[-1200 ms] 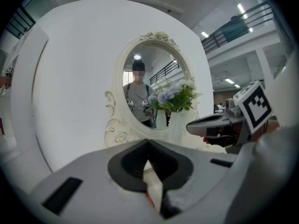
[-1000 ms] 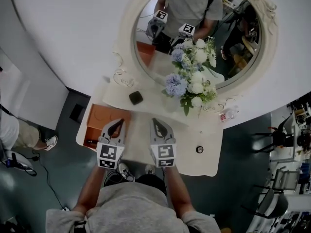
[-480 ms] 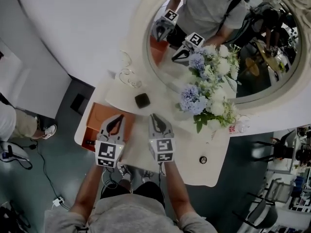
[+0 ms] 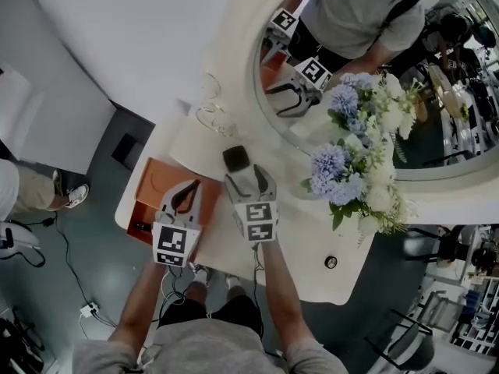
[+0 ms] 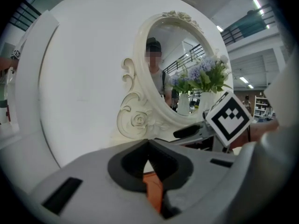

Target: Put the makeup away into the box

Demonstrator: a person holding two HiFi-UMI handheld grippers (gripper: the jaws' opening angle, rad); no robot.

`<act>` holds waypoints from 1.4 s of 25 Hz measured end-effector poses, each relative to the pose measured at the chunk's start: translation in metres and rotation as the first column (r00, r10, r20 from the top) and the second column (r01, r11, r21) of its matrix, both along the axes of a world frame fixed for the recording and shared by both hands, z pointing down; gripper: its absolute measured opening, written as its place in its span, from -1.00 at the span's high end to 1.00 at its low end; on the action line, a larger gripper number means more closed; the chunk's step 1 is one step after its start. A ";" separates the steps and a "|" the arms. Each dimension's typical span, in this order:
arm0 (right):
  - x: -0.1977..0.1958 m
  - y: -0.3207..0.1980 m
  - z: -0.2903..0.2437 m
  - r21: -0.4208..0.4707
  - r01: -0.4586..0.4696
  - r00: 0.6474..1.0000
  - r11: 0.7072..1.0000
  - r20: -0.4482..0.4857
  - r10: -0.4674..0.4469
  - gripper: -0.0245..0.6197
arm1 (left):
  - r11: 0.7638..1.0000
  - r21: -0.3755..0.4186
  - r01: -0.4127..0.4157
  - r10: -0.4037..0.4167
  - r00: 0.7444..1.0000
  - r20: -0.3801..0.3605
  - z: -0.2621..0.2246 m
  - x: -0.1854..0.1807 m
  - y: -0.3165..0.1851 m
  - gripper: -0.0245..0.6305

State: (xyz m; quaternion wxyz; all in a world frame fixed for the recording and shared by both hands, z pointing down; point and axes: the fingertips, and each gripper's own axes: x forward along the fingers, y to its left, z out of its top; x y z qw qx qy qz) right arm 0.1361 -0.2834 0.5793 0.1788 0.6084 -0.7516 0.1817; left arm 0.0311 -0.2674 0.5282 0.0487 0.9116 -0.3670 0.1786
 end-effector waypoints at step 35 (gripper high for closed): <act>-0.002 -0.015 0.018 -0.118 0.001 0.996 0.993 -0.086 -0.011 0.00 | 0.998 -0.031 0.063 -0.063 0.998 0.010 0.013 -0.033 -0.003 0.92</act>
